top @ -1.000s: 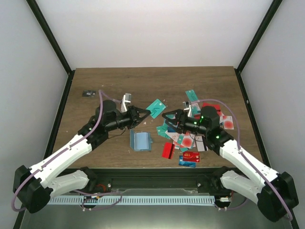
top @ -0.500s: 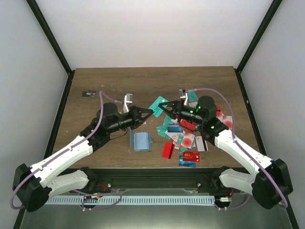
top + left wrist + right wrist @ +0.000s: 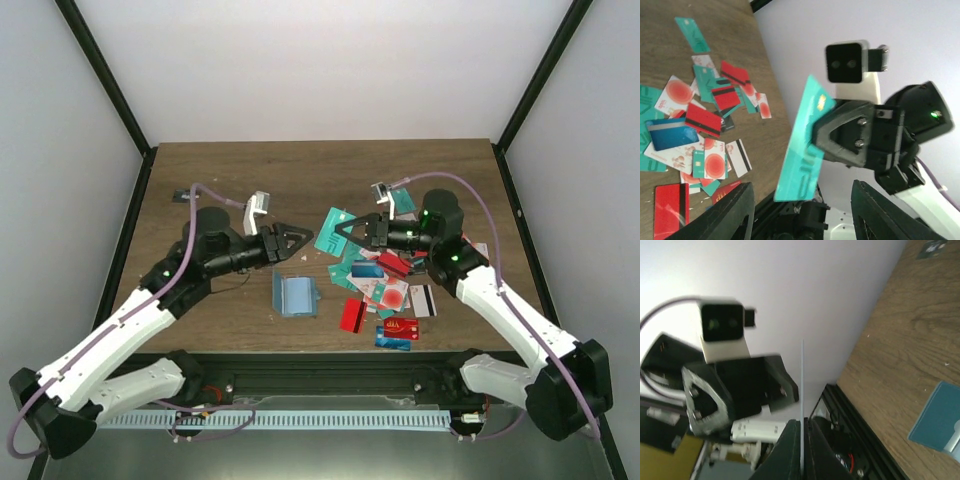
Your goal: Put the credit cards into the card holder
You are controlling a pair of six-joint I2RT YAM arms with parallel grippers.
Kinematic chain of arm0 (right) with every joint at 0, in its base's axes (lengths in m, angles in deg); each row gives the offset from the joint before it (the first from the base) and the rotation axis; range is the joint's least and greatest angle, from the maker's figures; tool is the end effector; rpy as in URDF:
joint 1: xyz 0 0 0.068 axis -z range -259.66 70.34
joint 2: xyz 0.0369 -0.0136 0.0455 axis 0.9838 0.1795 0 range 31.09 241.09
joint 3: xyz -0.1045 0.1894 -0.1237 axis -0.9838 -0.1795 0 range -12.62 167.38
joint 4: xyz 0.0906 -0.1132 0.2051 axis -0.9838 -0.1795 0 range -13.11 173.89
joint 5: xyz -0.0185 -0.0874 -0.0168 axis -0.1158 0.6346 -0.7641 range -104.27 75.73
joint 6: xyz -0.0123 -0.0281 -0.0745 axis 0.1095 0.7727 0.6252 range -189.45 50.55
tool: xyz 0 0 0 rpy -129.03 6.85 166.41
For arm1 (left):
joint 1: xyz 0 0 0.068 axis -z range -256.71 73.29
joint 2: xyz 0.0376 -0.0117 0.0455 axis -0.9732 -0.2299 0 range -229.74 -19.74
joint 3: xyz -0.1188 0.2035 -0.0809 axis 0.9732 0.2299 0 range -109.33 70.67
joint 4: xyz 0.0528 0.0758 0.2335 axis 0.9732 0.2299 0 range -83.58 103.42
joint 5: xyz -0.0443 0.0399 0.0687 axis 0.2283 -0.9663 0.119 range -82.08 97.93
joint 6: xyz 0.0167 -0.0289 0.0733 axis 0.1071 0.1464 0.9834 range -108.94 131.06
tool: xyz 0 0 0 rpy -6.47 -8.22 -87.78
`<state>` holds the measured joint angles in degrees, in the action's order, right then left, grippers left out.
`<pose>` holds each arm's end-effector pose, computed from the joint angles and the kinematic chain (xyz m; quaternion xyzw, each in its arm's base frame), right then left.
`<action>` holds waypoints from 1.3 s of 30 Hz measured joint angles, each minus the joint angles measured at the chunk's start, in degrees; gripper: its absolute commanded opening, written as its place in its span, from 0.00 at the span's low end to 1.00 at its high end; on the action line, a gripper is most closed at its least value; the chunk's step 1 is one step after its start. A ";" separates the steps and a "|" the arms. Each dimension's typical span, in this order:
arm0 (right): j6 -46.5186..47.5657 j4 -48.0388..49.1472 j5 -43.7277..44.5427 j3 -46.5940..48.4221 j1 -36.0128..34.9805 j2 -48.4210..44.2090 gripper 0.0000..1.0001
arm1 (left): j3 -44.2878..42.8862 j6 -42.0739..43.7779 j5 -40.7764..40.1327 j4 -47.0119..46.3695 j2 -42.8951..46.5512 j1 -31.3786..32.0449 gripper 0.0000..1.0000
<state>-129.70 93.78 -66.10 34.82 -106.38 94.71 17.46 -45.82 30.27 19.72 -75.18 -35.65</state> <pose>0.2177 0.1709 0.3077 -0.0861 0.7256 0.6492 0.2115 0.1739 -0.1866 0.3245 0.0086 0.7898 -0.5491 0.2733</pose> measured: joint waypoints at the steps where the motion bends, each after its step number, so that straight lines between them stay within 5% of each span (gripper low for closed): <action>1: 1.55 -0.76 -1.66 0.22 0.02 -0.28 0.01 | -1.14 1.95 0.90 1.42 0.68 -0.37 0.56; 11: 9.49 -3.87 -13.90 0.28 -0.37 -5.33 0.01 | -5.77 11.87 13.11 5.44 0.35 -0.90 0.55; 25: 8.74 -1.40 -17.40 0.52 -3.30 -4.90 0.01 | -2.14 9.77 22.23 -1.81 0.87 -0.87 0.44; 34: 7.74 0.85 -17.79 0.55 -4.02 -2.97 0.01 | -1.92 9.64 23.39 -2.51 0.00 -0.55 0.26; 39: 7.28 1.70 -18.21 0.55 -4.24 -2.21 0.01 | -1.79 10.32 23.39 -2.45 -1.03 -0.55 0.04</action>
<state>-122.42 95.49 -84.31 35.36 -110.62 92.50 15.67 -35.50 53.66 17.27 -76.21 -36.20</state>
